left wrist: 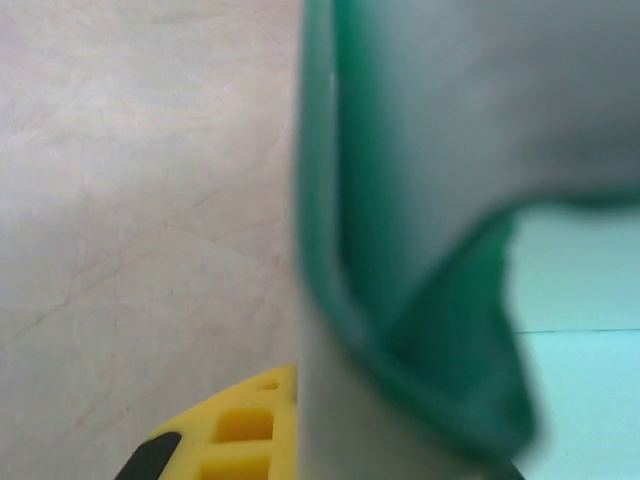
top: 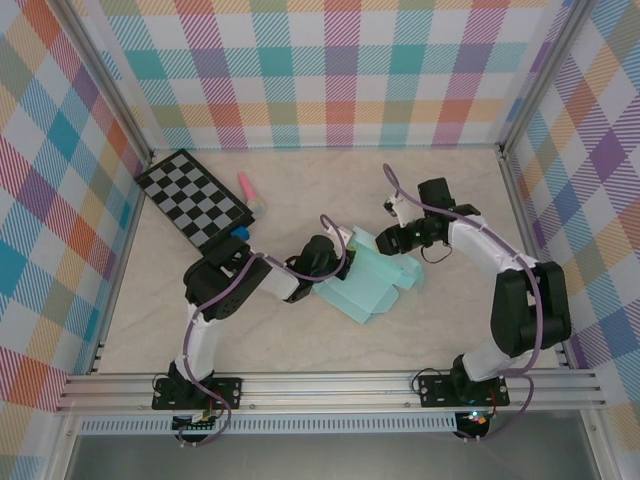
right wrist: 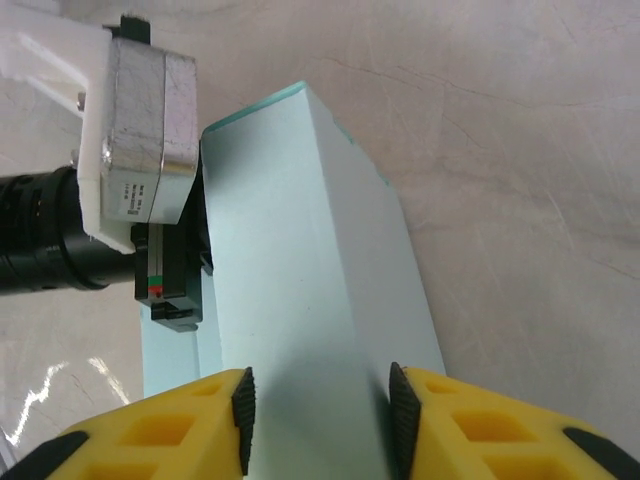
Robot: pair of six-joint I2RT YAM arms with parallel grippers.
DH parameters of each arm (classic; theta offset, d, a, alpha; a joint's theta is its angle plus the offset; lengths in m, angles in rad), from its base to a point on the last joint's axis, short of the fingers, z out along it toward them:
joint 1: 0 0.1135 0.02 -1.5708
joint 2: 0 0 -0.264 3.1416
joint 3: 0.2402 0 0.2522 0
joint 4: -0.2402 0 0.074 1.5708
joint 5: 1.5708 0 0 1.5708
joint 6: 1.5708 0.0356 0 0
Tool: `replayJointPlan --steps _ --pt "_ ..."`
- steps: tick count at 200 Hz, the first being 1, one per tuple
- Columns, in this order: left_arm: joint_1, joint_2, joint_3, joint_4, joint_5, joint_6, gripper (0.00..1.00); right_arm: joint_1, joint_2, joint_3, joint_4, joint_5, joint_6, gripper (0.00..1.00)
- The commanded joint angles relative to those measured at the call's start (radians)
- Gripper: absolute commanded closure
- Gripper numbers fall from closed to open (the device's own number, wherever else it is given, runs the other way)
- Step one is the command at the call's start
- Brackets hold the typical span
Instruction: Fold the paper box
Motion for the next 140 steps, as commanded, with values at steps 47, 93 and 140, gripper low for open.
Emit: replayJointPlan --steps 47,93,140 --pt "0.017 -0.182 0.156 -0.63 0.077 -0.215 1.0 -0.091 -0.268 -0.008 0.045 0.052 0.234 0.37" --pt "0.043 -0.273 0.197 -0.897 0.207 -0.123 1.0 -0.13 -0.166 0.094 -0.144 0.016 0.136 0.29" --pt "0.099 -0.239 0.316 -1.146 0.276 -0.059 1.0 -0.13 -0.039 0.185 -0.242 -0.117 0.273 0.31"
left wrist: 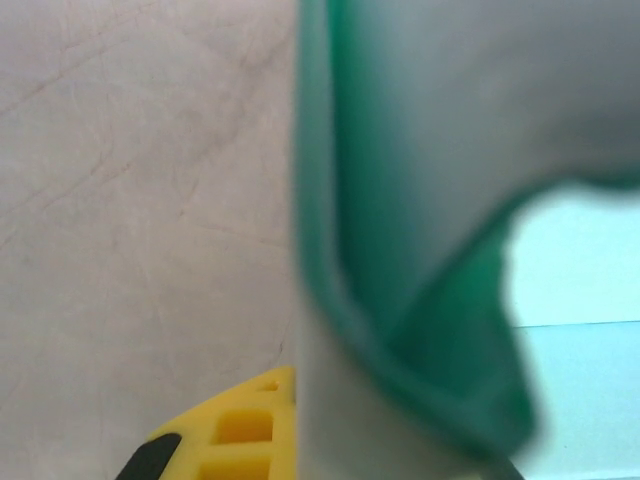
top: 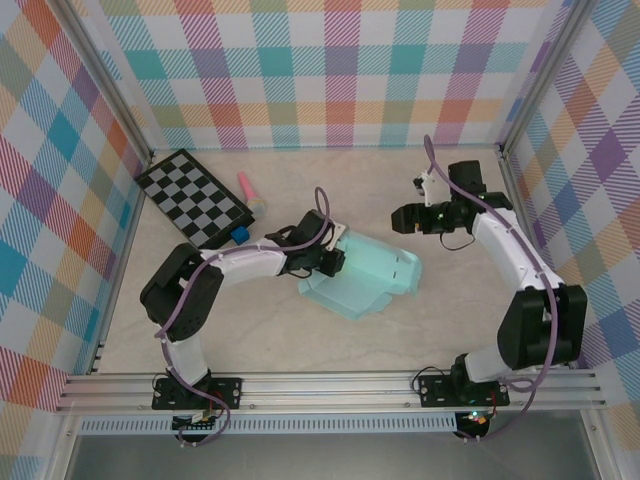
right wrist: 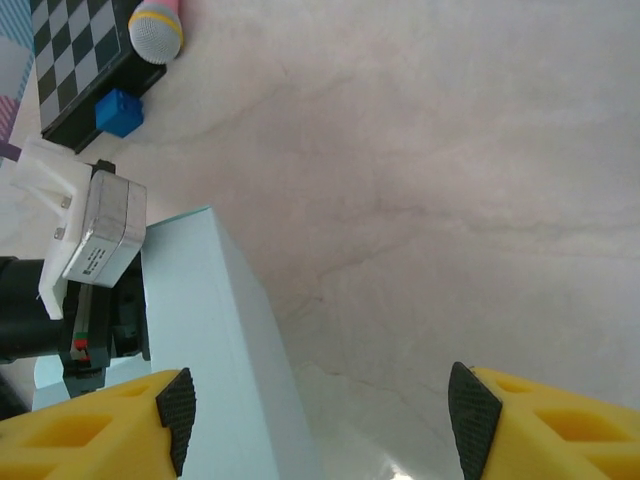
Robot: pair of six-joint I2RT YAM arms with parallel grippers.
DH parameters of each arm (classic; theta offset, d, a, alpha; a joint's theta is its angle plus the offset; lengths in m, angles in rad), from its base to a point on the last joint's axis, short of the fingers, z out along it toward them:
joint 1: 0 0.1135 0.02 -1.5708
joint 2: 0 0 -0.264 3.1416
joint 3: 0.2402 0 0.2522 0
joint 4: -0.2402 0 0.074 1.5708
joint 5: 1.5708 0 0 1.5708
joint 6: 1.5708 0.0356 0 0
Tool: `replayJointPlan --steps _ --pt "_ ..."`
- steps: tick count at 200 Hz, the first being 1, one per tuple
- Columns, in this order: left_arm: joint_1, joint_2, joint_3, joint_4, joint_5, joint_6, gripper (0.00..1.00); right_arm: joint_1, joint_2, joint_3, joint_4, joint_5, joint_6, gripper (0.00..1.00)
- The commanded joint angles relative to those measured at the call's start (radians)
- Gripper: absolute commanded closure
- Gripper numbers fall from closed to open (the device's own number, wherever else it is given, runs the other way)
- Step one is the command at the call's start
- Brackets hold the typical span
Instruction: Fold the paper box
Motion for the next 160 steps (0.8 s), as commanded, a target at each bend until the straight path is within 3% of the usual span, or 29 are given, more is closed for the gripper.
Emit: replayJointPlan --steps 1,41,111,160 --pt "0.041 0.025 0.1 -0.206 0.061 0.016 1.0 -0.003 0.021 0.037 -0.076 -0.082 0.086 0.31" --pt "0.047 0.086 0.214 -0.388 0.097 -0.081 1.0 -0.003 0.002 0.006 -0.068 0.046 0.161 0.3" --pt "0.062 0.11 0.257 -0.44 0.034 -0.081 1.0 -0.042 -0.052 -0.141 0.102 -0.141 0.246 0.32" --pt "0.072 0.09 0.193 -0.338 -0.016 -0.098 1.0 -0.105 -0.115 -0.24 0.211 -0.249 0.304 0.36"
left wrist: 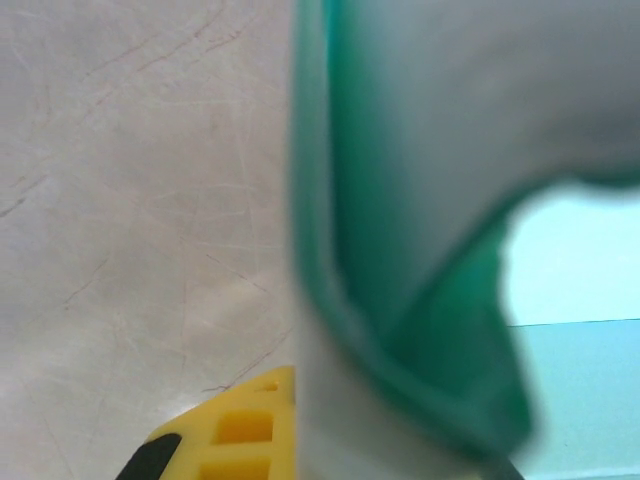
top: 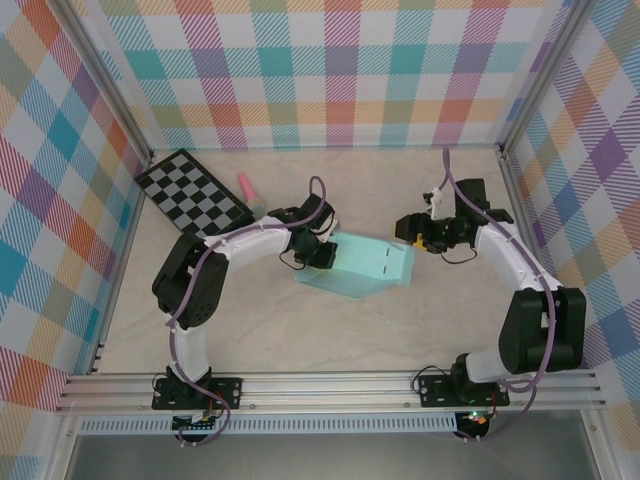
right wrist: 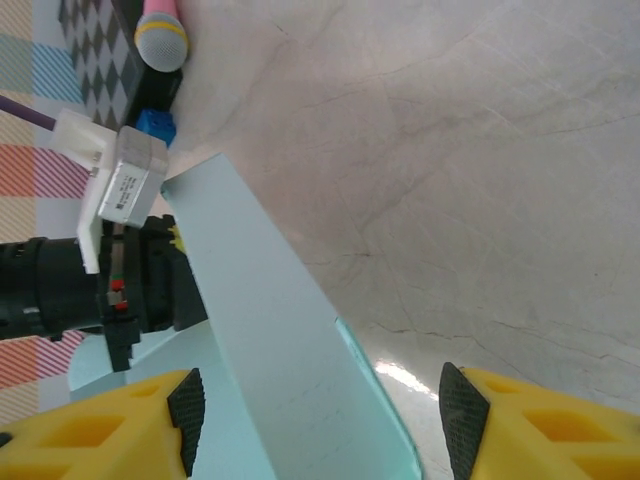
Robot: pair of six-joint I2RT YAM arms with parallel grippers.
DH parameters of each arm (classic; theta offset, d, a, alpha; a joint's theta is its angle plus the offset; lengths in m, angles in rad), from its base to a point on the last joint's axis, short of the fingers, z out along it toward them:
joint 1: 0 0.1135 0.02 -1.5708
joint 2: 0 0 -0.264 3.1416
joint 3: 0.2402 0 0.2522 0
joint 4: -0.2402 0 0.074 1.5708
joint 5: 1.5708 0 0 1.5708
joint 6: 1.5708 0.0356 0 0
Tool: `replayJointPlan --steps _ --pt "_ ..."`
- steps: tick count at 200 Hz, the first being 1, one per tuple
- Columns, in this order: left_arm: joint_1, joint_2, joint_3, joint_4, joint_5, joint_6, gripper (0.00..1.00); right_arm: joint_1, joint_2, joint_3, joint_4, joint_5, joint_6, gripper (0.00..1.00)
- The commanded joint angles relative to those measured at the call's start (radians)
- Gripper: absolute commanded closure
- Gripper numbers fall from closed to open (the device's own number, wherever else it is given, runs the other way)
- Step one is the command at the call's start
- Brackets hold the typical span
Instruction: Fold the paper box
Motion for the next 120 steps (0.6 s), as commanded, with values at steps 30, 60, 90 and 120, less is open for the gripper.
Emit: replayJointPlan --steps 30,60,90,120 --pt "0.062 0.01 -0.05 0.125 0.068 -0.126 1.0 -0.082 -0.14 -0.144 0.217 -0.16 0.113 0.39" --pt "0.078 -0.003 -0.058 0.169 0.14 -0.115 1.0 -0.11 -0.236 -0.233 0.313 -0.186 0.136 0.39" --pt "0.09 -0.02 -0.065 0.168 0.168 -0.065 1.0 -0.177 -0.304 -0.289 0.29 0.041 0.193 0.4" --pt "0.104 -0.042 -0.086 0.191 0.205 -0.052 1.0 -0.243 -0.26 -0.301 0.31 -0.072 0.13 0.47"
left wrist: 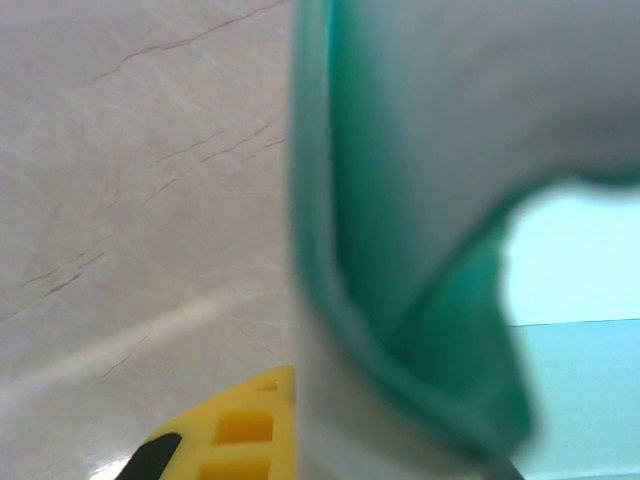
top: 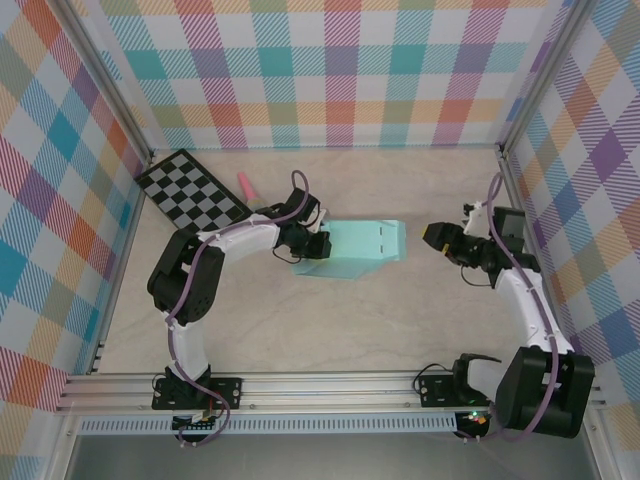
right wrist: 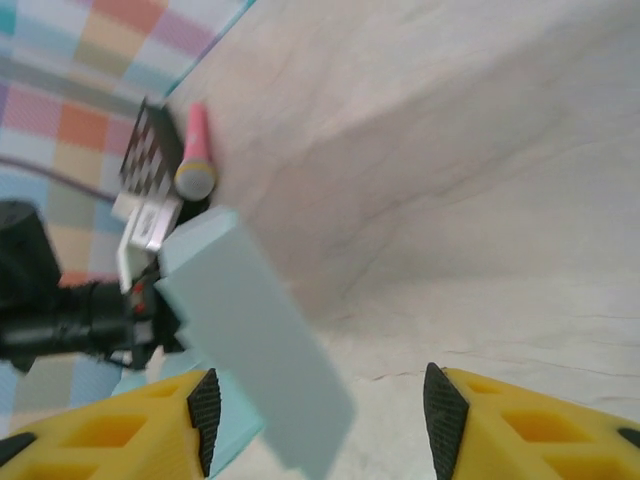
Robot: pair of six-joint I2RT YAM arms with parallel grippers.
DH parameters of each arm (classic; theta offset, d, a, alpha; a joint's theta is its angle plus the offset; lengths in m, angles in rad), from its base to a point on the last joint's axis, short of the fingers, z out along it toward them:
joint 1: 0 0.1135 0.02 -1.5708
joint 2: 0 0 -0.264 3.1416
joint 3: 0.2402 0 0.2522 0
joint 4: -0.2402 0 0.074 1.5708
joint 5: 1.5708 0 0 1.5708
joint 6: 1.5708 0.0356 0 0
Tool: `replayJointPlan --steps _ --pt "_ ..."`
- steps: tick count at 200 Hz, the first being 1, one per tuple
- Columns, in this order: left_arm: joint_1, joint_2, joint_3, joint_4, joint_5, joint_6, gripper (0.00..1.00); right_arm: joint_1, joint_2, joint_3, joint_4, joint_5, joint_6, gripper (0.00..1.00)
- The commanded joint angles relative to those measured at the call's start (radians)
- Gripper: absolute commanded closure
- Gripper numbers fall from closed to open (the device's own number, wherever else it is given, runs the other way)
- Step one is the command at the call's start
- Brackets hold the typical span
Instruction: Fold the paper box
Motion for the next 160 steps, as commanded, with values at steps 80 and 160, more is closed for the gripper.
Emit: replayJointPlan --steps 80,160 --pt "0.013 -0.055 -0.001 0.031 0.15 0.045 1.0 0.13 0.113 -0.028 0.155 -0.212 -0.148 0.58" --pt "0.013 -0.065 -0.007 0.048 0.181 0.044 1.0 0.235 0.177 0.001 0.223 -0.251 -0.159 0.63"
